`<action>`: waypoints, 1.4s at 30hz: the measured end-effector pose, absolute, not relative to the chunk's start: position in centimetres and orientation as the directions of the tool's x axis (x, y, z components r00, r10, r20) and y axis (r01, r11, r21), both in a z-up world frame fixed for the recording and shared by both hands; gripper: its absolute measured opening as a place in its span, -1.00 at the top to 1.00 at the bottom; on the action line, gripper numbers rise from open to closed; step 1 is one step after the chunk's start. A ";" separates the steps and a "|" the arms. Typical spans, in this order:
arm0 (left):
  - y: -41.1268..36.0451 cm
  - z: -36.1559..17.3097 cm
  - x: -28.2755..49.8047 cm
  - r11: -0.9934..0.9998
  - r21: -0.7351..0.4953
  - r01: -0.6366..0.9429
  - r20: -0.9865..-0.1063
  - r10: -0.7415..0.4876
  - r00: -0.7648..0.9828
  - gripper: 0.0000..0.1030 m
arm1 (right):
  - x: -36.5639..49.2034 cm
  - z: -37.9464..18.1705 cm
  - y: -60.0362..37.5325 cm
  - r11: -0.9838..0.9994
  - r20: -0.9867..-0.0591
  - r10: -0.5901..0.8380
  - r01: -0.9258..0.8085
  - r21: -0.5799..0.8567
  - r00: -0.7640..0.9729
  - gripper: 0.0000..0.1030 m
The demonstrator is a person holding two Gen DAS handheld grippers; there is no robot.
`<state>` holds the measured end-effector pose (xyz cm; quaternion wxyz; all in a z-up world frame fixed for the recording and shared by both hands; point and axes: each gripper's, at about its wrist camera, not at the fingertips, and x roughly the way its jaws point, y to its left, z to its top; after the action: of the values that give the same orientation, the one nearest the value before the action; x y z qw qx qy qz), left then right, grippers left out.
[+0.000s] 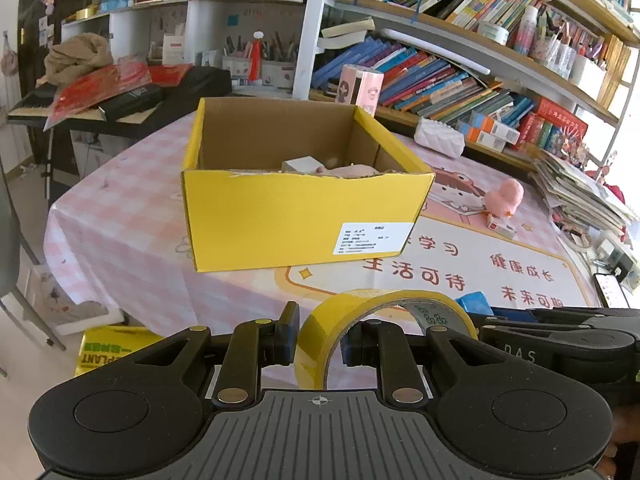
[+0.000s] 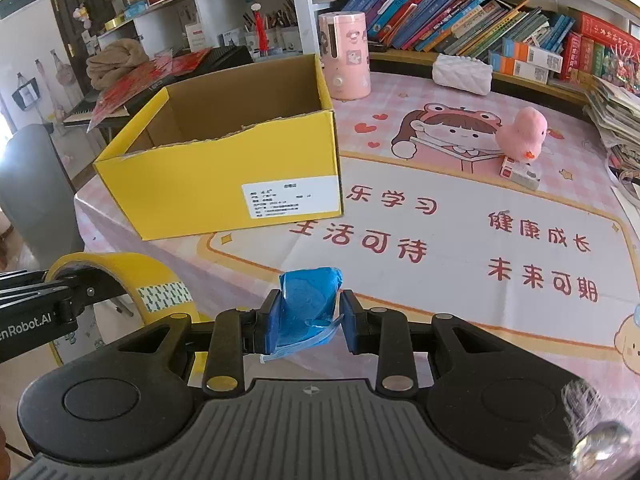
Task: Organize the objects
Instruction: 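Carry the yellow tape roll and blue item with both tools to the yellow box, then lower the tape roll and blue item into the box and open both tools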
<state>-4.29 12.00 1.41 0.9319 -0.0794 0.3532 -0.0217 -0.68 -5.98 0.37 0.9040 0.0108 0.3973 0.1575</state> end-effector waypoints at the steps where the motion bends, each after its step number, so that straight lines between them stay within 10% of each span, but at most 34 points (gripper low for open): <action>1: 12.1 1.5 -4.4 0.986 -0.165 -0.017 -0.653 -0.096 0.751 0.64 | -0.7 0.4 -5.9 0.950 -0.714 0.294 -0.277 0.144 0.635 0.44; 27: 13.2 6.6 5.0 0.989 -0.122 -0.086 -0.494 0.014 0.869 0.64 | 9.3 6.6 -3.6 0.913 -0.519 0.389 -0.392 0.109 0.761 0.44; 42: 12.9 3.5 12.6 0.981 -0.083 -0.176 -0.600 0.091 0.795 0.64 | 18.3 5.5 -2.8 0.880 -0.531 0.446 -0.463 0.110 0.721 0.44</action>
<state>12.56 12.89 3.55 0.9448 -0.0675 0.3126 0.0707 18.34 -2.76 5.49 0.9274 -0.0151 0.2823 0.2448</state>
